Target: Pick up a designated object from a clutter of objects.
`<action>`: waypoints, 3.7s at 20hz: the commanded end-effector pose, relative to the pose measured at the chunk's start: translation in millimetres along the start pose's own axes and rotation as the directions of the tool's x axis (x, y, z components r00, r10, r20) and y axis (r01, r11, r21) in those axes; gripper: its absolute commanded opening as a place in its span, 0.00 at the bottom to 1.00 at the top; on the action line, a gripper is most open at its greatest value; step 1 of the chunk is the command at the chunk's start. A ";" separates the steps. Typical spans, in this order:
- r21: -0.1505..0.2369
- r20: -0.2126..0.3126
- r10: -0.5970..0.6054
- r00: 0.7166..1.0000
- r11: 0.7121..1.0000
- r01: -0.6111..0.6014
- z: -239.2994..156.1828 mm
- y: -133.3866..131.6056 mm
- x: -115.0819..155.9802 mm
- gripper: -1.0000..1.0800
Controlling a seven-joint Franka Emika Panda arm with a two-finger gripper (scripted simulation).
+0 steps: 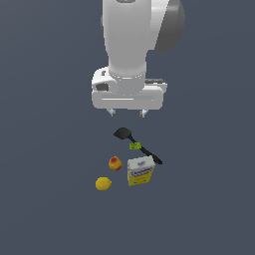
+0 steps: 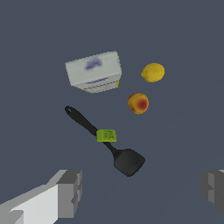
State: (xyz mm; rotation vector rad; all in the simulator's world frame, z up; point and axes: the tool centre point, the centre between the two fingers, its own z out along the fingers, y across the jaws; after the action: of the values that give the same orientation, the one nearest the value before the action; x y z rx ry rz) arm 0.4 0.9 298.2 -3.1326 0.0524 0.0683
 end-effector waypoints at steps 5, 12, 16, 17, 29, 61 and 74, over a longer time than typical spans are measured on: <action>0.001 0.001 0.002 1.000 1.000 -0.002 0.2 0.4 -0.2 0.96; -0.005 -0.001 -0.049 0.999 0.999 0.049 15.5 -2.0 1.1 0.96; -0.011 -0.003 -0.110 0.994 0.994 0.110 33.3 -4.9 1.9 0.96; -0.013 -0.004 -0.129 0.992 0.992 0.129 38.8 -5.8 2.0 0.96; -0.036 -0.008 -0.454 0.891 0.890 0.454 131.9 -24.3 -8.0 0.96; -0.038 -0.021 -0.787 0.616 0.617 0.786 250.1 -52.1 -49.6 0.96; -0.039 -0.021 -0.790 0.613 0.614 0.789 284.1 -52.2 -48.5 0.00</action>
State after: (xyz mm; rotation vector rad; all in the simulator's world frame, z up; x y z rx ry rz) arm -44.1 53.7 30.2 -2.8625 -1.3285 -0.0513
